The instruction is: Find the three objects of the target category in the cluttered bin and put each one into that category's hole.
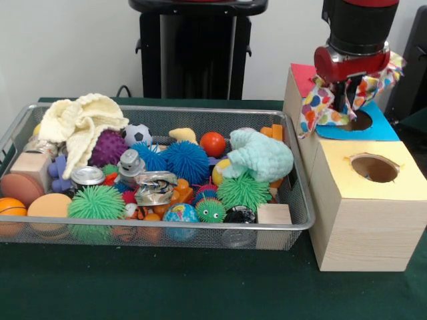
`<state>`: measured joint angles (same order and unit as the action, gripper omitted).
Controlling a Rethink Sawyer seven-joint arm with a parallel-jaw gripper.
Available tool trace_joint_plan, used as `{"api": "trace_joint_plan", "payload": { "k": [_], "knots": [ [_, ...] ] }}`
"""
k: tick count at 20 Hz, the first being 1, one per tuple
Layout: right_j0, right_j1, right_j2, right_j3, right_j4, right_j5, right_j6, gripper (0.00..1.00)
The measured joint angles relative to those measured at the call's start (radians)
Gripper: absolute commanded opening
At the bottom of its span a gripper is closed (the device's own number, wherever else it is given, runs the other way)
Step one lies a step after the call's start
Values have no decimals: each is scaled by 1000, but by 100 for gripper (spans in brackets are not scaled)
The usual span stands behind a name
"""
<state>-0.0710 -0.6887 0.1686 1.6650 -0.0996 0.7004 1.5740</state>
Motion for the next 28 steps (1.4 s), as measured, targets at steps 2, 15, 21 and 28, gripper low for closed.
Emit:
{"api": "trace_joint_plan", "payload": {
  "k": [2,15,21,28],
  "knots": [
    [4,20,-5,-37,6,10,0,0],
    [40,55,-12,-163,43,61,0,0],
    [61,78,-22,-208,55,61,0,0],
    [56,122,-23,-265,56,61,0,0]
  ]
}}
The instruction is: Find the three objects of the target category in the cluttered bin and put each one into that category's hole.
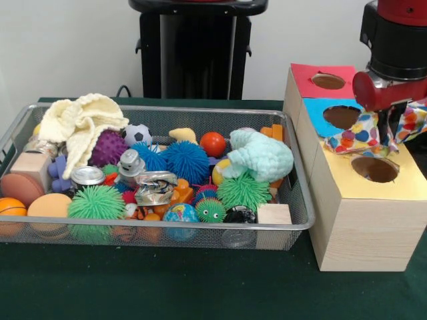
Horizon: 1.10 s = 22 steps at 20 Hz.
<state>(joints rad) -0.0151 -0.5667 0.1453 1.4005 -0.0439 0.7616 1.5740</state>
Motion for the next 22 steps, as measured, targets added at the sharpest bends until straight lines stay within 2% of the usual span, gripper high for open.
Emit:
{"api": "trace_joint_plan", "payload": {
  "k": [5,14,22],
  "knots": [
    [-24,39,1,-39,2,1,0,0],
    [-53,63,1,-82,2,7,0,0],
    [-43,111,-1,-130,2,7,0,0]
  ]
}}
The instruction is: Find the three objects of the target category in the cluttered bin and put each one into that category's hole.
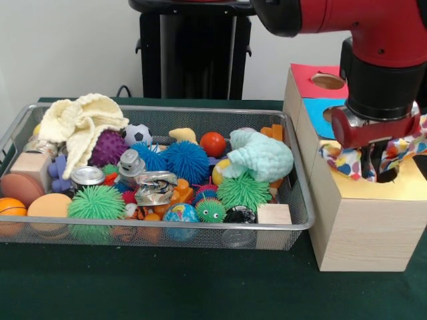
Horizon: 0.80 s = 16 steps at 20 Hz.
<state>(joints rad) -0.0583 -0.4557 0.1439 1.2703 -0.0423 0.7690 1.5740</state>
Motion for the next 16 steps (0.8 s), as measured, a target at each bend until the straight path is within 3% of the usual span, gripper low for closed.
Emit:
{"api": "trace_joint_plan", "payload": {
  "k": [6,16],
  "knots": [
    [28,66,-13,-66,0,-25,0,0],
    [75,109,-62,-140,1,-20,0,0]
  ]
}}
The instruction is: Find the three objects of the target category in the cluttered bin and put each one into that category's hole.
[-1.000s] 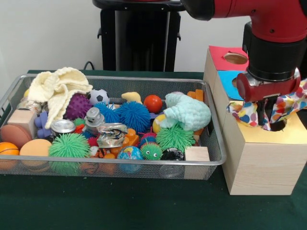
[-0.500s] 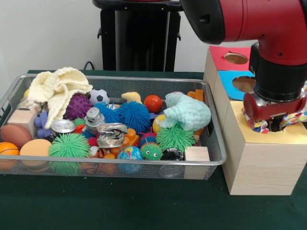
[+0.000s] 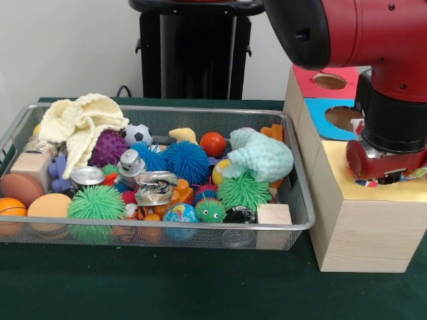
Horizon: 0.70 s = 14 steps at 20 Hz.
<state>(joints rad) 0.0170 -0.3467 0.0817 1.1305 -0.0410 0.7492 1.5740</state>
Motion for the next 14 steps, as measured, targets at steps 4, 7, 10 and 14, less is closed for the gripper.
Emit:
{"api": "trace_joint_plan", "payload": {
  "k": [4,7,10,14],
  "knots": [
    [18,11,-24,-22,6,20,0,0],
    [19,15,-29,-28,13,29,0,0],
    [20,20,-32,-36,24,41,0,0],
    [23,26,-38,-46,32,56,0,0]
  ]
}}
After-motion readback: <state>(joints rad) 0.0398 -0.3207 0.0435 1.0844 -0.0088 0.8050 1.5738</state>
